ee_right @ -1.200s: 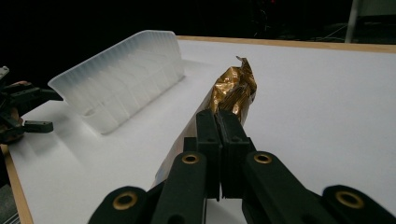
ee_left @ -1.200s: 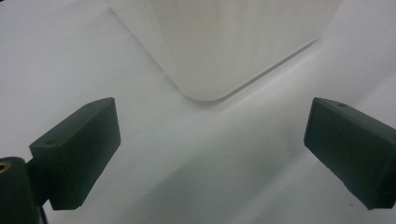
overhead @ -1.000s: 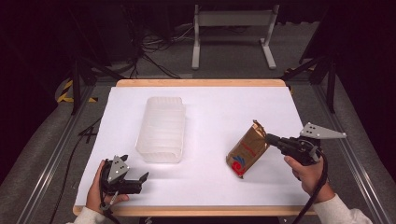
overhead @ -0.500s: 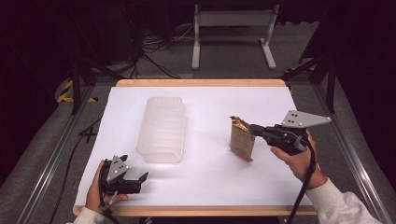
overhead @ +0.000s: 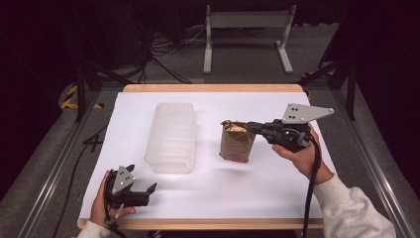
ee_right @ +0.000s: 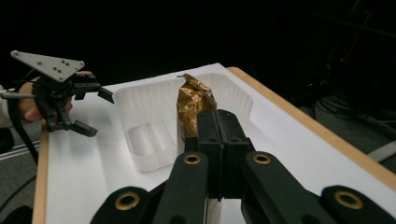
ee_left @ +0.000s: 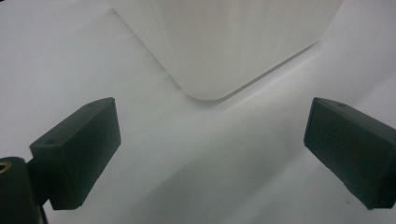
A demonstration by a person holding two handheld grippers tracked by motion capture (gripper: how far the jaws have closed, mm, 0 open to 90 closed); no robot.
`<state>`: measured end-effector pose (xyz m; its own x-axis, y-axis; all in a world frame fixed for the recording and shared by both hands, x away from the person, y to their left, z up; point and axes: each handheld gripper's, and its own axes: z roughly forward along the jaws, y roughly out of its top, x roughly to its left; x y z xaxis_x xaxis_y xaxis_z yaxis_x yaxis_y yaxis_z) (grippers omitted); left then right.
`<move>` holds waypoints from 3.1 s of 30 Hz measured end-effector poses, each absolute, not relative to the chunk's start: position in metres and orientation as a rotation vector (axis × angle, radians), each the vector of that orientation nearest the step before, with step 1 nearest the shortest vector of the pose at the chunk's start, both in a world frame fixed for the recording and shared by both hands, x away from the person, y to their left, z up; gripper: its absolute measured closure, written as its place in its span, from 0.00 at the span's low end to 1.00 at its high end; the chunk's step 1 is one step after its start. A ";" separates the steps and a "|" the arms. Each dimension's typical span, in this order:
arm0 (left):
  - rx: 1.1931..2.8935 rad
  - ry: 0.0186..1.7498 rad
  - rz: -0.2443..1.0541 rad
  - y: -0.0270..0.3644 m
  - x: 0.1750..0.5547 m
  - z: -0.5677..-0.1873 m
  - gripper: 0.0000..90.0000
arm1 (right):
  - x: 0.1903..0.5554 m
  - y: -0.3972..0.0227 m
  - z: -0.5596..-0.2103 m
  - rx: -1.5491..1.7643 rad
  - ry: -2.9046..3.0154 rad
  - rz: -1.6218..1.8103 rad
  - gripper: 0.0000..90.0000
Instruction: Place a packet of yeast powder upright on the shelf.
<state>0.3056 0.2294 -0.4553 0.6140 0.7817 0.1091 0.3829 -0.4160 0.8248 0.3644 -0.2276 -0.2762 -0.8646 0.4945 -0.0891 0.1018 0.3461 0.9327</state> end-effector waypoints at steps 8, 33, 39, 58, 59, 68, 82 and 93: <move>2.032 0.911 0.632 0.229 0.305 -0.455 0.05 | 0.375 -0.205 -0.263 0.458 2.258 1.574 0.99; 2.027 0.899 0.629 0.231 0.304 -0.455 0.05 | 0.417 -0.127 -0.247 0.368 2.253 1.699 0.99; 2.028 0.898 0.625 0.231 0.304 -0.455 0.05 | 0.425 -0.108 -0.253 0.365 2.286 1.728 0.99; 2.018 0.898 0.622 0.232 0.303 -0.455 0.05 | 0.433 -0.075 -0.268 0.354 2.312 1.737 0.99; 2.018 0.899 0.621 0.232 0.303 -0.455 0.05 | 0.433 -0.075 -0.268 0.354 2.306 1.741 0.99; 2.020 0.896 0.621 0.231 0.303 -0.456 0.05 | 0.434 -0.072 -0.267 0.374 2.271 1.740 0.99; 2.025 0.893 0.620 0.232 0.303 -0.456 0.05 | 0.434 -0.059 -0.285 0.377 2.337 1.706 0.99; 2.028 0.889 0.617 0.231 0.303 -0.455 0.05 | 0.434 -0.057 -0.303 0.383 2.383 1.676 0.99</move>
<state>0.3025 0.2314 -0.4555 0.6311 0.7685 0.1053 0.3676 -0.4158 0.8318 0.4336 -0.0566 -0.3031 -0.9458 0.3244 -0.0168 0.0939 0.3226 0.9419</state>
